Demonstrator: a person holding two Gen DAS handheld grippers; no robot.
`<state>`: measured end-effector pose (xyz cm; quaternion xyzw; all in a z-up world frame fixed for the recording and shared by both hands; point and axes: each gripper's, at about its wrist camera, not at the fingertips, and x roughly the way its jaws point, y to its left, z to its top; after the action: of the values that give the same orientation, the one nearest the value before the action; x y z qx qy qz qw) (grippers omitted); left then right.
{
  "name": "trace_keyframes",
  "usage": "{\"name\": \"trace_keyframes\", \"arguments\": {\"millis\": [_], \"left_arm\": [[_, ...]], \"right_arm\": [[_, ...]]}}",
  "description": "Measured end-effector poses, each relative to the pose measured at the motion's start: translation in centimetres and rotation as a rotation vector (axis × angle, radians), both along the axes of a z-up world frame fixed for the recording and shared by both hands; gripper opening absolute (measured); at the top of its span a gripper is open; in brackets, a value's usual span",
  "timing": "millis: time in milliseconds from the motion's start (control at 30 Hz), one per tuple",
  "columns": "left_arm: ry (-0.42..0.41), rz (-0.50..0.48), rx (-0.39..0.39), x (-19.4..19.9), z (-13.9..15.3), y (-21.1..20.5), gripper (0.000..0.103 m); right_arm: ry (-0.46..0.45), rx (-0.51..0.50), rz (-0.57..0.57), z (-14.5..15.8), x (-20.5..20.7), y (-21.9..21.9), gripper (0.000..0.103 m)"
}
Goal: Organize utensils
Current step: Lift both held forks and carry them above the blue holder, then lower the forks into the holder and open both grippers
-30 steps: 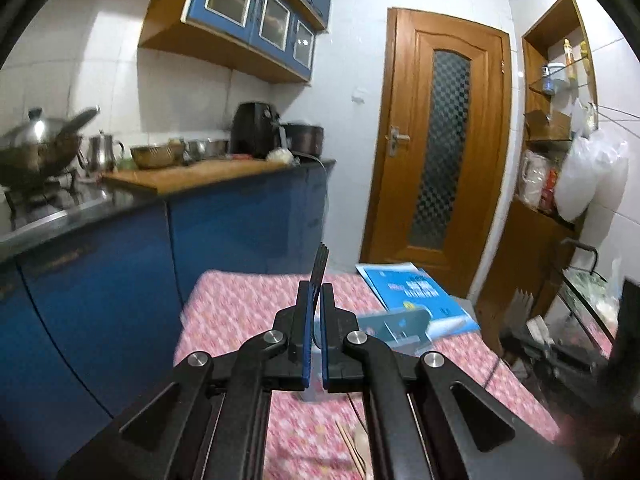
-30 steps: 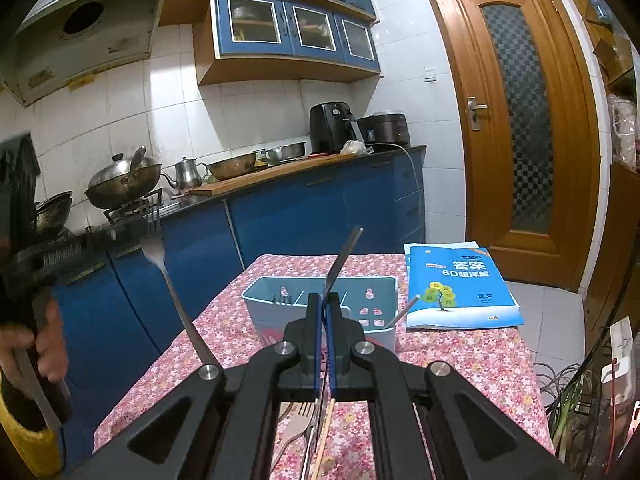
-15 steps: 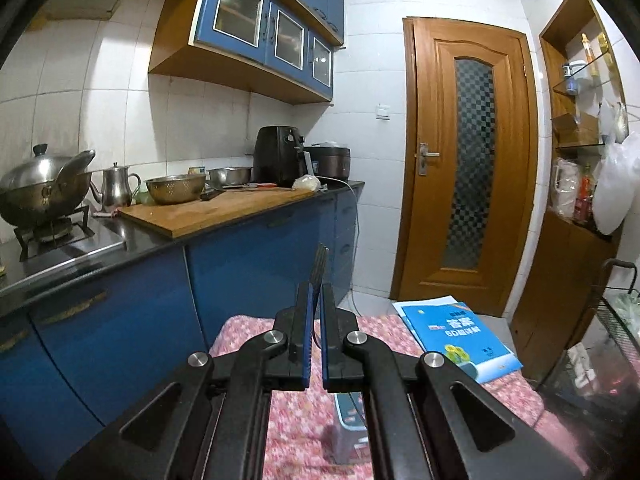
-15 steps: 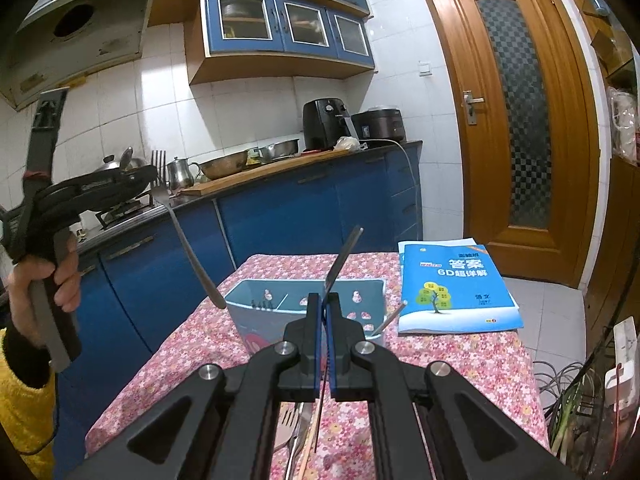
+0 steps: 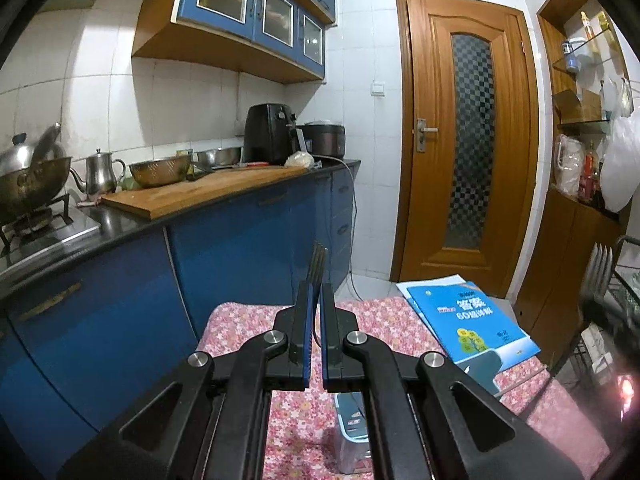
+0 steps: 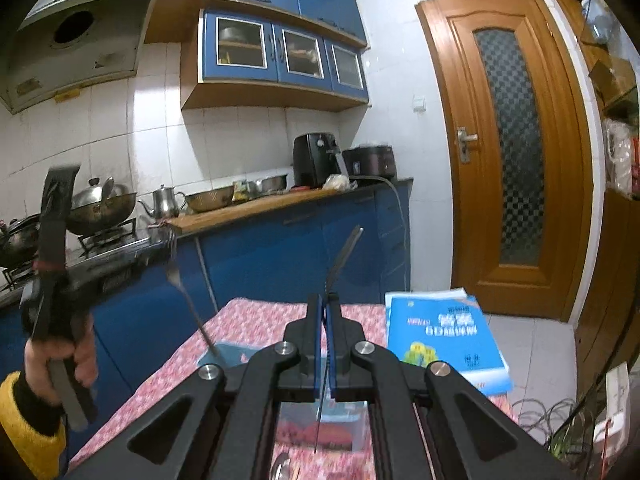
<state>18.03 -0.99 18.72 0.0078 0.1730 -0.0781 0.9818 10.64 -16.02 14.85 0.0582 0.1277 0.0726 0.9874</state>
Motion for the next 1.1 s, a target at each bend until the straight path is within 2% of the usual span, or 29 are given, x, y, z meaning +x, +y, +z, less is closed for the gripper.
{"name": "trace_keyframes", "arguments": {"millis": [167, 333, 533, 733, 833, 900, 967, 1100], "left_arm": [[0.029, -0.026, -0.009, 0.2, -2.1, -0.3, 0.001], [0.063, -0.051, -0.026, 0.3, -4.3, -0.6, 0.001], [0.113, -0.079, -0.052, 0.4, -6.7, -0.6, 0.001], [0.181, -0.115, -0.106, 0.8, -8.7, -0.4, 0.002], [0.177, -0.121, -0.120, 0.5, -8.9, -0.1, 0.002], [0.187, -0.132, -0.131, 0.4, -8.8, 0.0, 0.014], [0.187, -0.139, -0.145, 0.1, -8.8, 0.1, 0.023], [0.186, -0.149, -0.149, -0.7, -8.3, 0.3, 0.026]], "right_arm": [[-0.031, -0.079, -0.040, -0.4, 2.5, 1.4, 0.003], [0.019, -0.133, -0.035, -2.5, 4.5, 2.5, 0.003], [0.109, -0.130, 0.000, -5.0, 6.1, 2.7, 0.003], [0.180, -0.072, 0.059, -6.5, 6.9, 2.4, 0.004], [0.191, -0.036, 0.090, -6.8, 7.0, 2.3, 0.014], [0.178, -0.020, 0.100, -6.6, 6.7, 2.3, 0.026], [0.164, 0.001, 0.105, -6.4, 6.3, 2.2, 0.029], [0.147, 0.035, 0.105, -5.9, 5.5, 1.9, 0.030]]}}
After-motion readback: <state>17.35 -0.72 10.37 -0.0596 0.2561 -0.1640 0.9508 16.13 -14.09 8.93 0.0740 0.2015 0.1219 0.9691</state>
